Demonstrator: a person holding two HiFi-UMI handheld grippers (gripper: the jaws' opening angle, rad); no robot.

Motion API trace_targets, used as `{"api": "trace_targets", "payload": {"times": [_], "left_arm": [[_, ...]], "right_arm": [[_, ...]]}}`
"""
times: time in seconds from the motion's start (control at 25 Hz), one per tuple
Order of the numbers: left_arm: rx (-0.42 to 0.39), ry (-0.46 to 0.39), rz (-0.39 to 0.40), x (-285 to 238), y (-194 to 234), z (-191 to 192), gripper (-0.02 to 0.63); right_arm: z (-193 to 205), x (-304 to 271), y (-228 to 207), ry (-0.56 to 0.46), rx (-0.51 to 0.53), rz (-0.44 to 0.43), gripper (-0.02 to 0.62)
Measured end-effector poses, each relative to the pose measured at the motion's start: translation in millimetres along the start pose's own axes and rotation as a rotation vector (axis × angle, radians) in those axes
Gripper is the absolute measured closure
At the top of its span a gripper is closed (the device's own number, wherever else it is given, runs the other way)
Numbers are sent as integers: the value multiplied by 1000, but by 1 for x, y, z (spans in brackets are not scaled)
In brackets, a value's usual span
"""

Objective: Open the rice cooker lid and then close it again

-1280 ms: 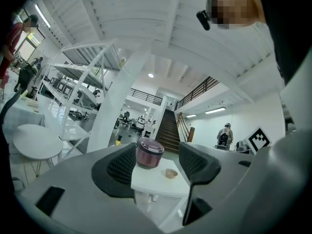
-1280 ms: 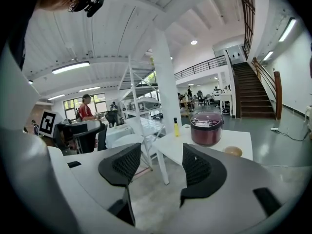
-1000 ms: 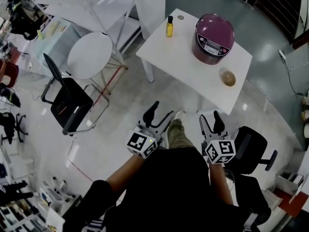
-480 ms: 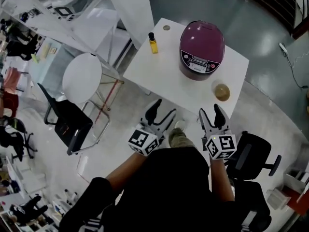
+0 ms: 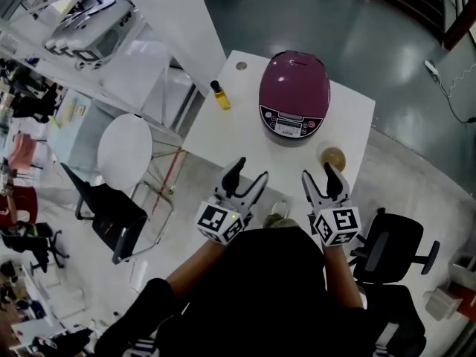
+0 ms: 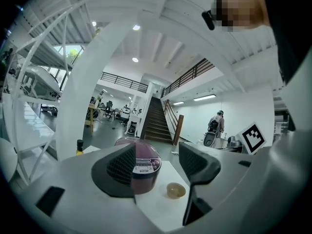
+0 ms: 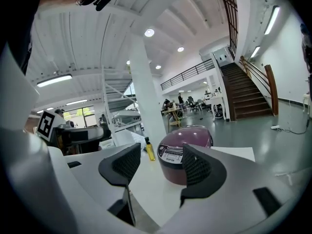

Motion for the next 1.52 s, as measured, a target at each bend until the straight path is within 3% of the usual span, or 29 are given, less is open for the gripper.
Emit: {"api": "trace_targets", "payload": {"times": [0.6, 1.16, 1.36, 1.52], "left_arm": [[25, 7, -6, -34, 40, -6, 353], [40, 40, 182, -82, 93, -22, 353], [36, 27, 211, -91, 102, -24, 353], [38, 15, 231, -97, 113, -27, 353]], "right_arm": [[-26, -51, -17, 26, 24, -7, 359], [-38, -109, -1, 76, 17, 83, 364], [-34, -122, -2, 119, 51, 103, 554], [-31, -140, -5, 129, 50, 118, 592]]}}
Point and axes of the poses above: the fingertips, and each gripper's own axes: x backward along the fingers, y to its left, z out of its underside, the point moved 10 cm from there along x, backward along the fingers, and after that the axes turned 1 degree about y, right-handed, at the moved point
